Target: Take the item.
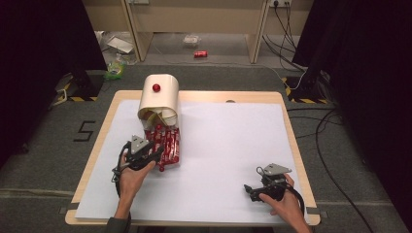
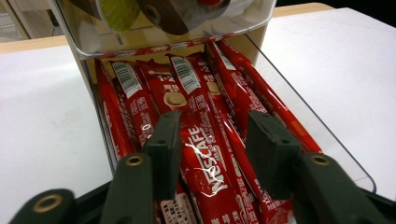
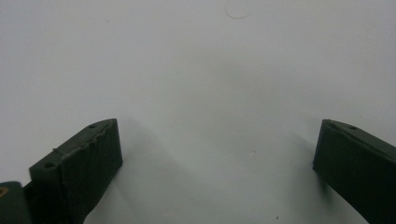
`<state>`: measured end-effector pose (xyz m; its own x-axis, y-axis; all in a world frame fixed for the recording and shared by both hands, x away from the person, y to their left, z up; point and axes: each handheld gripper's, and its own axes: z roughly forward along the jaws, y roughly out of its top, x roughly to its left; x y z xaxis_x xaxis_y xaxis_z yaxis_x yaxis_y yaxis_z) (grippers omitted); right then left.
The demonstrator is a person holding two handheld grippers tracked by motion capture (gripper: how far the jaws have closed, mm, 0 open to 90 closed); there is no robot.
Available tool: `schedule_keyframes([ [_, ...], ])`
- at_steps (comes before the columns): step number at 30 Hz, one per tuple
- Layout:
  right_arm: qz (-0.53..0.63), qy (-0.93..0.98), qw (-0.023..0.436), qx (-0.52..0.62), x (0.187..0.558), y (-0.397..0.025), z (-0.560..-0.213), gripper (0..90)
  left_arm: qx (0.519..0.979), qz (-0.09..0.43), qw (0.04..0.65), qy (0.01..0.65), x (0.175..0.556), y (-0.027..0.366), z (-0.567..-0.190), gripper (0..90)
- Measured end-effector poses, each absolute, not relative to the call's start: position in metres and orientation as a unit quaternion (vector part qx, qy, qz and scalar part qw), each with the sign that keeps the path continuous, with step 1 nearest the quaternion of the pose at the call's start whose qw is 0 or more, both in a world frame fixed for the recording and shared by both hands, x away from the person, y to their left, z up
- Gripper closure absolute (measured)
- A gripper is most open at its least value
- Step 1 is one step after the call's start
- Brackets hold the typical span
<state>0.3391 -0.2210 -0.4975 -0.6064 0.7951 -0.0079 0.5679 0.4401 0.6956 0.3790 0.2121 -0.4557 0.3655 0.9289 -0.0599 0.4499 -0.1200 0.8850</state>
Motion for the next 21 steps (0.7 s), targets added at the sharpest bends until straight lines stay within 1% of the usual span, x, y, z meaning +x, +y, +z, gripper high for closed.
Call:
schedule_keyframes([
  [3, 0.335, 0.831, 0.17, 0.41, 0.3389, -0.2208, -0.4975, 1.7, 0.698, 0.271, 0.439, 0.497, 0.3794, 0.2123, -0.4564, 58.8],
  [10, 0.334, 0.831, 0.17, 0.41, 0.3389, -0.2208, -0.4975, 1.7, 0.703, 0.279, 0.425, 0.497, 0.3792, 0.2084, -0.4575, 61.7],
  [21, 0.334, 0.831, 0.17, 0.41, 0.3388, -0.2208, -0.4975, 1.7, 0.71, 0.291, 0.4, 0.502, 0.38, 0.2062, -0.4612, 62.8],
])
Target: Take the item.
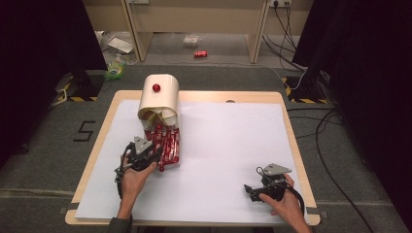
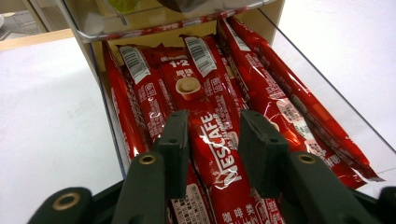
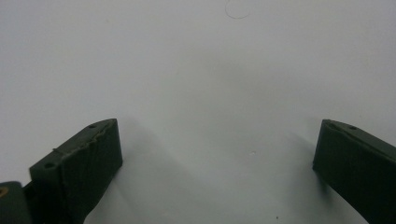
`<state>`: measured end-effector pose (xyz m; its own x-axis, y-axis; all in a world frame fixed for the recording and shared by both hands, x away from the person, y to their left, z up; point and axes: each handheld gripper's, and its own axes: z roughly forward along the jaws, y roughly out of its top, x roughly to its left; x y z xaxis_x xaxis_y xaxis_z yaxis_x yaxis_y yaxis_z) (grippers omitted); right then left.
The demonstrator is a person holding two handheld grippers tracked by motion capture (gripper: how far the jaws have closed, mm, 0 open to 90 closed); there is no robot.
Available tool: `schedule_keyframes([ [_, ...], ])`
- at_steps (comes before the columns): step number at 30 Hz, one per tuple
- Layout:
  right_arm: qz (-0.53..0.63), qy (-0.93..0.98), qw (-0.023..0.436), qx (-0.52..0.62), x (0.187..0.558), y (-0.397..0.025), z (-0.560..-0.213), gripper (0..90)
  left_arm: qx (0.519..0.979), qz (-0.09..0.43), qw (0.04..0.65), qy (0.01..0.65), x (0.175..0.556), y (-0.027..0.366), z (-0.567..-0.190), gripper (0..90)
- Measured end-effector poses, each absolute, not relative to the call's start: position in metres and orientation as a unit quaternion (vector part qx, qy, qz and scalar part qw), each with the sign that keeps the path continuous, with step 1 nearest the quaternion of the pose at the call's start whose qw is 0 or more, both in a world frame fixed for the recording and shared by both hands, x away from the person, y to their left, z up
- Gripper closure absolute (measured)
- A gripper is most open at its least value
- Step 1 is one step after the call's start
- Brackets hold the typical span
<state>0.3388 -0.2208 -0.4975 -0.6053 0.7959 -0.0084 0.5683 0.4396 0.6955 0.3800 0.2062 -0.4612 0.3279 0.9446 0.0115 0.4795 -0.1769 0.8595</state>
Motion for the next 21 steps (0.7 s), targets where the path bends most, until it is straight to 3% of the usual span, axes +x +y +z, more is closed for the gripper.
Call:
schedule_keyframes([
  [4, 0.334, 0.831, 0.17, 0.41, 0.3388, -0.2208, -0.4975, 1.7, 0.709, 0.285, 0.402, 0.504, 0.3803, 0.2069, -0.4632, 64.7],
  [14, 0.335, 0.831, 0.17, 0.41, 0.3389, -0.2209, -0.4975, 1.7, 0.705, 0.289, 0.411, 0.5, 0.3774, 0.2106, -0.4615, 83.3],
  [21, 0.335, 0.831, 0.17, 0.41, 0.3388, -0.2209, -0.4975, 1.7, 0.717, 0.282, 0.412, 0.486, 0.373, 0.2091, -0.4547, 84.7],
])
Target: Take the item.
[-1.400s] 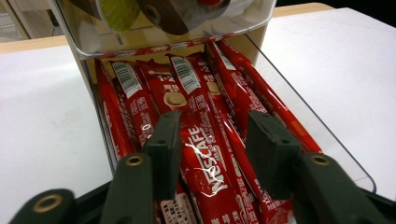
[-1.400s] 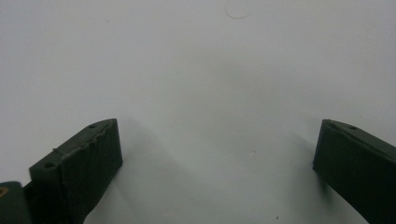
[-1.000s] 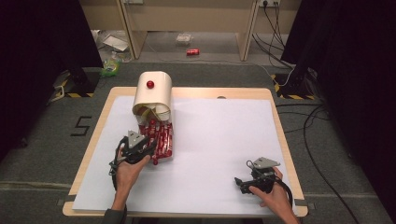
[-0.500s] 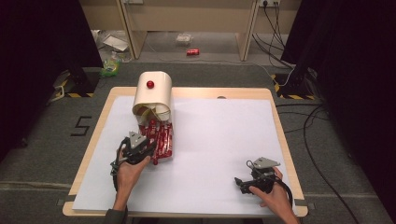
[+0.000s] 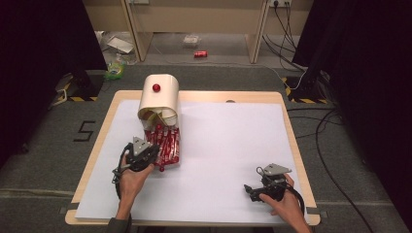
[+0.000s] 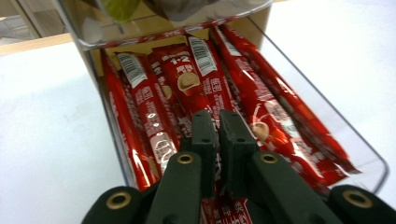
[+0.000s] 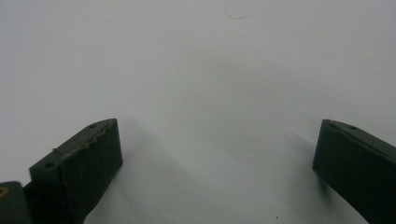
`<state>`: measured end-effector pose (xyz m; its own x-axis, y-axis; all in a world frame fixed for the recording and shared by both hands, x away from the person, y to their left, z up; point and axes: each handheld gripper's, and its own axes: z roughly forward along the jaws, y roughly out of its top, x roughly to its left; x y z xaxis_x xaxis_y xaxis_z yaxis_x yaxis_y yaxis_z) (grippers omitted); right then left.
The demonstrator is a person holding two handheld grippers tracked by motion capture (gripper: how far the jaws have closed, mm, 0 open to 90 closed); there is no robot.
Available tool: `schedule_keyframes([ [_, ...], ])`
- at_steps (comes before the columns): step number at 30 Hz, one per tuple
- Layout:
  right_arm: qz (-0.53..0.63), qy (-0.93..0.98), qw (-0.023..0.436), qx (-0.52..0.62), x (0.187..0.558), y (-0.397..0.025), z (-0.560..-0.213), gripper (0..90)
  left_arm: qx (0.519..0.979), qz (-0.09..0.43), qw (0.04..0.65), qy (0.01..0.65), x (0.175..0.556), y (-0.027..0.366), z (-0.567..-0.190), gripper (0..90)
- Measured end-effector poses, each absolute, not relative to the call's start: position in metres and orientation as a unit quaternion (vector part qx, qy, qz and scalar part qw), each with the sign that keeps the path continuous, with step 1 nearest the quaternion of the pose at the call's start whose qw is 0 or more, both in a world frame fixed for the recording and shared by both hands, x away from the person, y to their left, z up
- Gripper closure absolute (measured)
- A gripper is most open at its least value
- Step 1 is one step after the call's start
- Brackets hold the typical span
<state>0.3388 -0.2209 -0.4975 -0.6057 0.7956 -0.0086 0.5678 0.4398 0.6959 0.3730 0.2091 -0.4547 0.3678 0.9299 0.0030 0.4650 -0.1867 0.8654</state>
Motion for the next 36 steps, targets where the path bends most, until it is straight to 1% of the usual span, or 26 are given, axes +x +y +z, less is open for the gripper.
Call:
schedule_keyframes([
  [11, 0.335, 0.831, 0.17, 0.41, 0.339, -0.221, -0.498, 1.7, 0.723, 0.277, 0.42, 0.472, 0.363, 0.211, -0.442, 86.2],
  [13, 0.335, 0.831, 0.17, 0.41, 0.339, -0.221, -0.497, 1.7, 0.719, 0.263, 0.437, 0.472, 0.361, 0.212, -0.441, 86.3],
  [19, 0.335, 0.831, 0.17, 0.41, 0.339, -0.221, -0.497, 1.7, 0.72, 0.274, 0.43, 0.47, 0.355, 0.216, -0.438, 86.3],
  [36, 0.335, 0.831, 0.171, 0.41, 0.339, -0.221, -0.498, 1.7, 0.727, 0.263, 0.432, 0.465, 0.334, 0.219, -0.435, 86.3],
])
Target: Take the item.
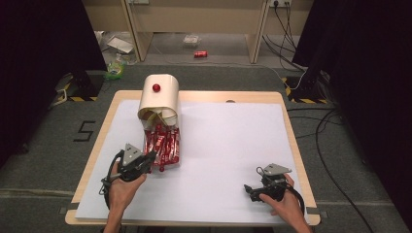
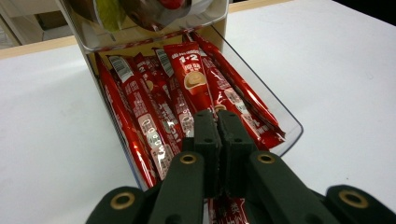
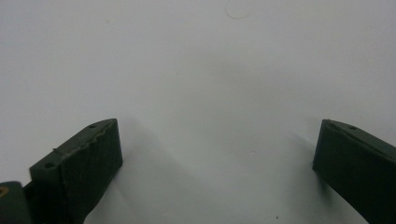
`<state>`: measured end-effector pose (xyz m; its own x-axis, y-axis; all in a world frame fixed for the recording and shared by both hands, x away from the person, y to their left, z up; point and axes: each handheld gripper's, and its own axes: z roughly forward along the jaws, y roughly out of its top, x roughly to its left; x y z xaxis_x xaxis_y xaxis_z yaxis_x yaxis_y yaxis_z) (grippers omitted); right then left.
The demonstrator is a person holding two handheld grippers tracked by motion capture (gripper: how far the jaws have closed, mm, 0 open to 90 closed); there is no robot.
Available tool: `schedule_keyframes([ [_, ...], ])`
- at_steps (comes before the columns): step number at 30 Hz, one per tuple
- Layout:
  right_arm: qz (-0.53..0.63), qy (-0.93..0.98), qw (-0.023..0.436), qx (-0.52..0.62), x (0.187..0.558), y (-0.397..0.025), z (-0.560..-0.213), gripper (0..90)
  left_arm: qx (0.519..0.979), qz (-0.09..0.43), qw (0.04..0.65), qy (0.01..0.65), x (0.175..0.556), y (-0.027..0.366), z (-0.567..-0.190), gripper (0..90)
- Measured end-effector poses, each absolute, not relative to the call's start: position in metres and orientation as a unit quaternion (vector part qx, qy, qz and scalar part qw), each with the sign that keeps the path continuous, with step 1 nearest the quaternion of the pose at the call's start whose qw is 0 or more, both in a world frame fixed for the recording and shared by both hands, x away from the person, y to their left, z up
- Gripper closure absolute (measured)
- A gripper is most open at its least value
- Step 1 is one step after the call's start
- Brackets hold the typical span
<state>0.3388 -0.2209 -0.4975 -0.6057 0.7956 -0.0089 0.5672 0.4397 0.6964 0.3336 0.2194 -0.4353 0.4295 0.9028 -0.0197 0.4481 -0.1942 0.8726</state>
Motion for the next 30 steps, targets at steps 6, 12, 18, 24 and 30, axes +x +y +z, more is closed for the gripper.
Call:
schedule_keyframes([
  [6, 0.335, 0.831, 0.17, 0.41, 0.339, -0.221, -0.498, 1.7, 0.729, 0.261, 0.434, 0.46, 0.328, 0.219, -0.434, 86.3],
  [12, 0.335, 0.831, 0.17, 0.41, 0.339, -0.221, -0.498, 1.7, 0.733, 0.26, 0.437, 0.452, 0.324, 0.214, -0.433, 86.3],
  [18, 0.335, 0.831, 0.17, 0.41, 0.339, -0.221, -0.498, 1.7, 0.735, 0.257, 0.444, 0.443, 0.321, 0.207, -0.43, 86.2],
  [24, 0.335, 0.831, 0.17, 0.41, 0.339, -0.221, -0.498, 1.7, 0.739, 0.251, 0.45, 0.434, 0.32, 0.202, -0.429, 86.2],
  [30, 0.335, 0.831, 0.17, 0.41, 0.339, -0.221, -0.498, 1.7, 0.744, 0.245, 0.455, 0.425, 0.321, 0.192, -0.43, 86.2],
])
